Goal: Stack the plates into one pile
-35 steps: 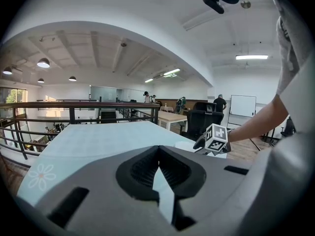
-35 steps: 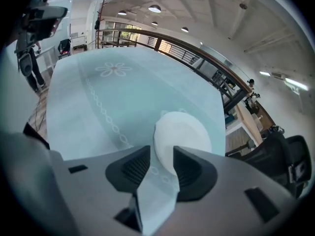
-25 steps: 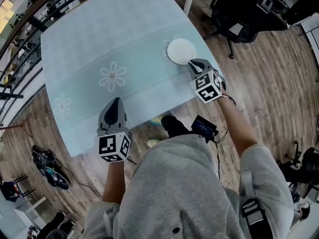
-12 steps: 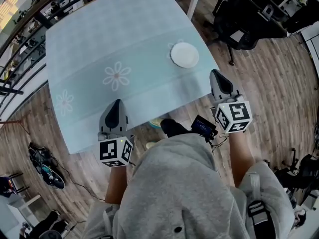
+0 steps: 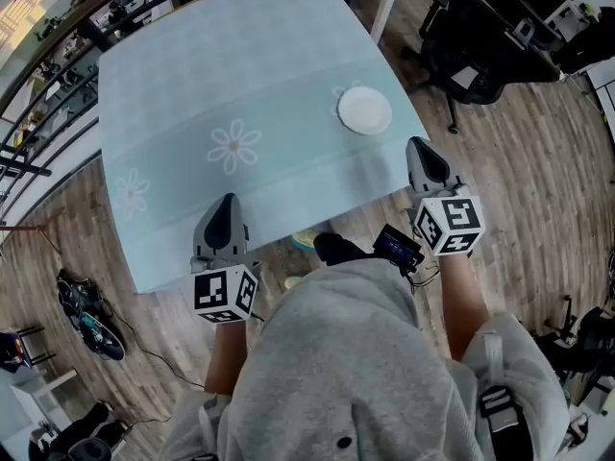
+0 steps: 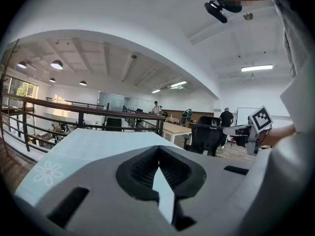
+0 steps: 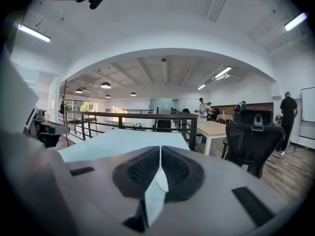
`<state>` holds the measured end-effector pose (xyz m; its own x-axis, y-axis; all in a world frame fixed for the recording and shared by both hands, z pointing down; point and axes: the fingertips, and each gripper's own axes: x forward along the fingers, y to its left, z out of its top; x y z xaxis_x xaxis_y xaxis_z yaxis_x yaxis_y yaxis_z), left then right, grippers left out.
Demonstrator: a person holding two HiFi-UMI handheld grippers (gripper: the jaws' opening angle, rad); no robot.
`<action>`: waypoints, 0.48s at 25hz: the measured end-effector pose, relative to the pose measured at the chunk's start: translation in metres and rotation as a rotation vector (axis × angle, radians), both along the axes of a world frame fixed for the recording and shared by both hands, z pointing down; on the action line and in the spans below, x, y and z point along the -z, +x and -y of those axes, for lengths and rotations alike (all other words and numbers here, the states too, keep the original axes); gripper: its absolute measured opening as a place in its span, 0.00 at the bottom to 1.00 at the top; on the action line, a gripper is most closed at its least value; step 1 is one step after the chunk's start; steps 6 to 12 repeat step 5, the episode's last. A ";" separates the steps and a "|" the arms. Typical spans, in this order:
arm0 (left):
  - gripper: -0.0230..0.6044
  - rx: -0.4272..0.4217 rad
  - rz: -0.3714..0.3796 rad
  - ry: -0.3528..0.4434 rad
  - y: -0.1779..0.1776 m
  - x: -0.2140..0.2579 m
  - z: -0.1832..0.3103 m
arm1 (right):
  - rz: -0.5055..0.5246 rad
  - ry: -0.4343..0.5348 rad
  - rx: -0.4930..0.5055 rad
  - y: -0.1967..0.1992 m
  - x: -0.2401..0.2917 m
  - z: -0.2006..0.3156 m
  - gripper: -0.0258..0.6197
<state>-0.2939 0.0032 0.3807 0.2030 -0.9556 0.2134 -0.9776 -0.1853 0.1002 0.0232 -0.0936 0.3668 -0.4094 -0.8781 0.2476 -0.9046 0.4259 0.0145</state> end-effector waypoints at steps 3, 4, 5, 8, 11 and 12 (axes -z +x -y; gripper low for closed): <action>0.07 0.009 0.004 -0.001 -0.002 0.000 0.001 | -0.005 0.000 0.007 -0.001 -0.001 0.002 0.09; 0.07 0.011 0.005 -0.002 -0.002 -0.001 0.001 | -0.005 -0.001 0.008 -0.001 -0.002 0.003 0.09; 0.07 0.013 0.005 -0.003 -0.003 -0.001 0.001 | -0.004 -0.002 0.008 0.000 -0.002 0.003 0.09; 0.07 0.013 0.005 -0.003 -0.003 -0.001 0.001 | -0.004 -0.002 0.008 0.000 -0.002 0.003 0.09; 0.07 0.013 0.005 -0.003 -0.003 -0.001 0.001 | -0.004 -0.002 0.008 0.000 -0.002 0.003 0.09; 0.07 0.013 0.005 -0.003 -0.003 -0.001 0.001 | -0.004 -0.002 0.008 0.000 -0.002 0.003 0.09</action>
